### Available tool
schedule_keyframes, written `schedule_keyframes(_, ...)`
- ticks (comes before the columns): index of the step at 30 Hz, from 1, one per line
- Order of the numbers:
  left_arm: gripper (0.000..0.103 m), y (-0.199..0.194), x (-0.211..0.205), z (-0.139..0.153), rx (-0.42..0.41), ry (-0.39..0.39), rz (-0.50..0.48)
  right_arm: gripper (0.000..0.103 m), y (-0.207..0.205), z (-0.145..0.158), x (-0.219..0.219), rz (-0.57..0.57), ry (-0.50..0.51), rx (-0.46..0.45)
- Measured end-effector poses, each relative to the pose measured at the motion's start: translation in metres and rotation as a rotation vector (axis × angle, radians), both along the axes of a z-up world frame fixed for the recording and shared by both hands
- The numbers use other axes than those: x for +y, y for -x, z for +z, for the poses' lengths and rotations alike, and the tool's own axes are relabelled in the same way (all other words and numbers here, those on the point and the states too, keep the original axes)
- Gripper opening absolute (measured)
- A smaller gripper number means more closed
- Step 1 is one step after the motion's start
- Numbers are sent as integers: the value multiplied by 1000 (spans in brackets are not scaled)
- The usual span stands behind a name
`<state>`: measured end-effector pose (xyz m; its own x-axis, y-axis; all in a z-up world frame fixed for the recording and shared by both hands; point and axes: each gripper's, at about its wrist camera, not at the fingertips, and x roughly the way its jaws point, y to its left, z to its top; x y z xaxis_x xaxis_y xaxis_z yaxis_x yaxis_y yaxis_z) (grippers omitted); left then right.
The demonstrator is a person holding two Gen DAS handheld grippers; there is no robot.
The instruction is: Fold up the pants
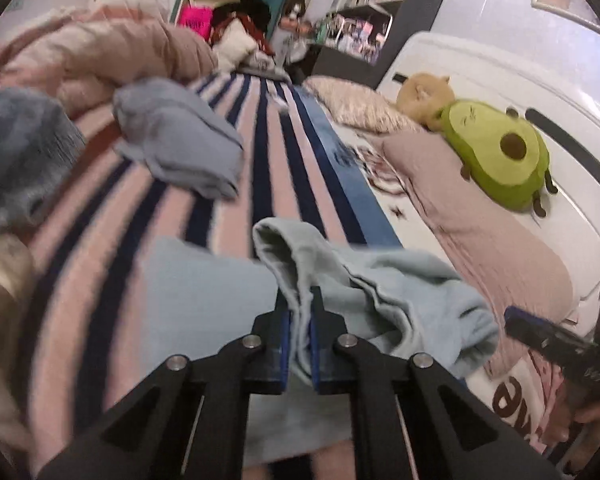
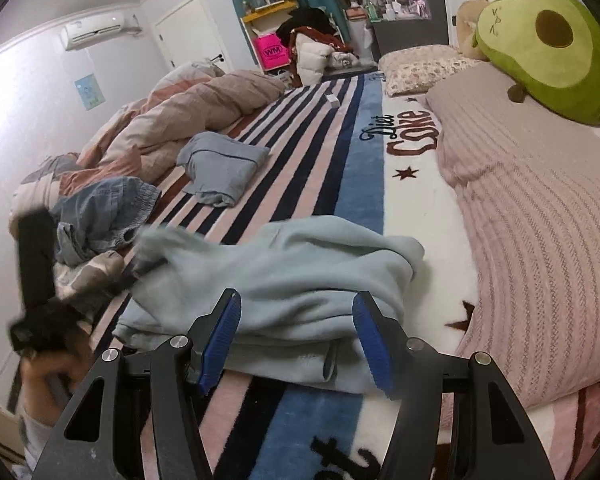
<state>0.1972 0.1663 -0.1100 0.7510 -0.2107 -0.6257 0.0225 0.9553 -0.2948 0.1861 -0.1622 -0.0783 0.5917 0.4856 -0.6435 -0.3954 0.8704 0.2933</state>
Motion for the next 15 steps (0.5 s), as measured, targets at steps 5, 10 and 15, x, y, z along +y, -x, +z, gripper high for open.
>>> schedule_keyframes(5,5,-9,49,1,54,-77,46,54,-3,-7,12,15,12,25)
schedule_keyframes(10,36,-17,56,-34,181,-176,49,54,-4,-18,26,32,33,61)
schedule_keyframes(15,68,-3,59,4,-6,-142,89,54,-2,-22,29,25,43,70)
